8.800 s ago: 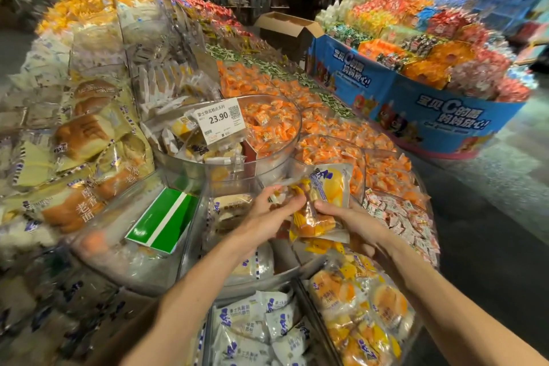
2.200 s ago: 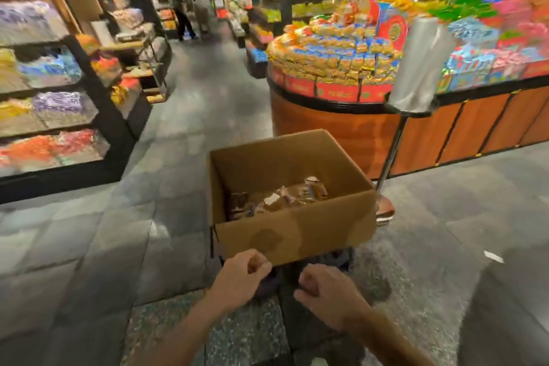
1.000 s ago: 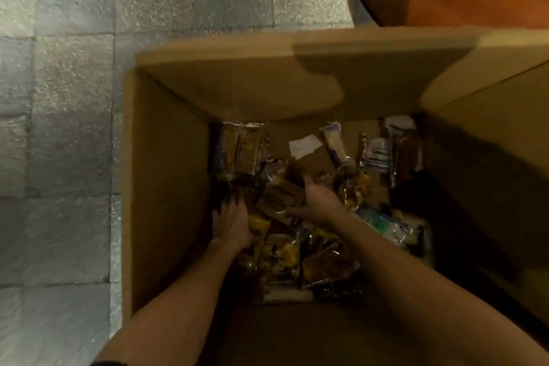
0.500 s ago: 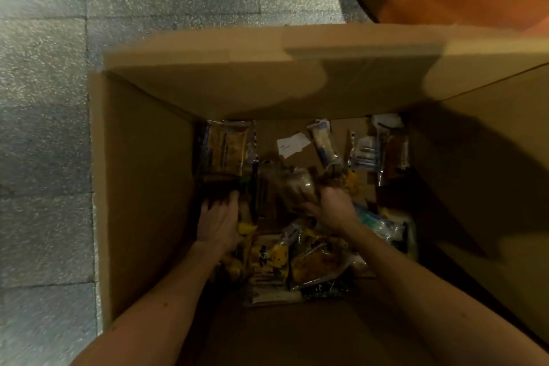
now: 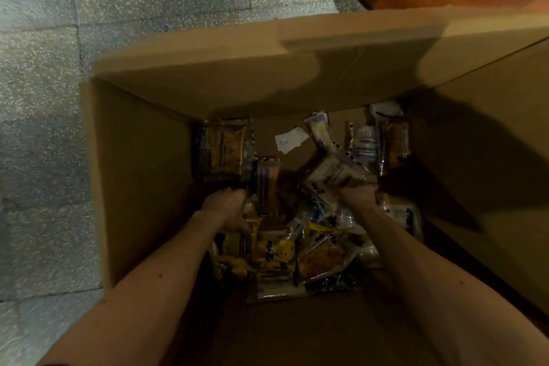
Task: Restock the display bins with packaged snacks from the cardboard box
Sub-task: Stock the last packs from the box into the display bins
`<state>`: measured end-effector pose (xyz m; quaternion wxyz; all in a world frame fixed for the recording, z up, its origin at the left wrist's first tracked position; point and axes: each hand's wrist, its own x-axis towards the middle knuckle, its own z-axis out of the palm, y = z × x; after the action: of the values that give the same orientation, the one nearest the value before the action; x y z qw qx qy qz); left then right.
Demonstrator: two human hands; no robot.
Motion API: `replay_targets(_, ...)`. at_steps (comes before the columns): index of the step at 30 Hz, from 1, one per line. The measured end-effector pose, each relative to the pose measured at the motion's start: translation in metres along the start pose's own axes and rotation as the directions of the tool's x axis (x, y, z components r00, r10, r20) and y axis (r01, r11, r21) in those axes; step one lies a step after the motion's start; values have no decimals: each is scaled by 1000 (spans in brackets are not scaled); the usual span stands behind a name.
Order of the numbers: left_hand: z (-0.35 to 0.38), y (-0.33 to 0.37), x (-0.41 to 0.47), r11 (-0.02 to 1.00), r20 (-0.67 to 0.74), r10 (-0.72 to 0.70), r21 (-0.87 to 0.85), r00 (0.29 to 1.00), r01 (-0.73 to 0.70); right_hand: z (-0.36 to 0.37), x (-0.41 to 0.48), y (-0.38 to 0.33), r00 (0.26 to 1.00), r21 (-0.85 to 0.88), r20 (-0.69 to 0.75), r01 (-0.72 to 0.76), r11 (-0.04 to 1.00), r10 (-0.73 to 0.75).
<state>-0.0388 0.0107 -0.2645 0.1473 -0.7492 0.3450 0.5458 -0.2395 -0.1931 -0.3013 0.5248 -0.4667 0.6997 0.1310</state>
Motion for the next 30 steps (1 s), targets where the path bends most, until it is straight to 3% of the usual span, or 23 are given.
replay_targets(3,-10,0,0,999,-28,-9,-36,1000,8,7,-4,-7,992,125,118,-59,990,45)
replay_targets(9,-28,0,-3,988,-57,-32,-154,998,23,16,-7,-15,991,174,122,-74,982,53)
replay_targets(15,-48,5,-25,989,-152,31,-138,988,-52,-4,-46,-14,970,160,240,-13,987,-26)
replay_targets(21,-92,32,-91,959,-235,129,-219,963,-182,-70,-121,-15,948,82,282,131,988,-149)
replay_targets(25,-119,80,-164,907,-353,263,-226,898,-354,-130,-185,0,921,190,222,280,941,-319)
replay_targets(27,-126,110,-206,854,-409,327,-259,852,-452,-163,-221,15,892,259,143,385,886,-429)
replay_targets(30,-122,164,-279,729,-386,480,-324,787,-603,-214,-277,50,845,349,-27,509,787,-534)
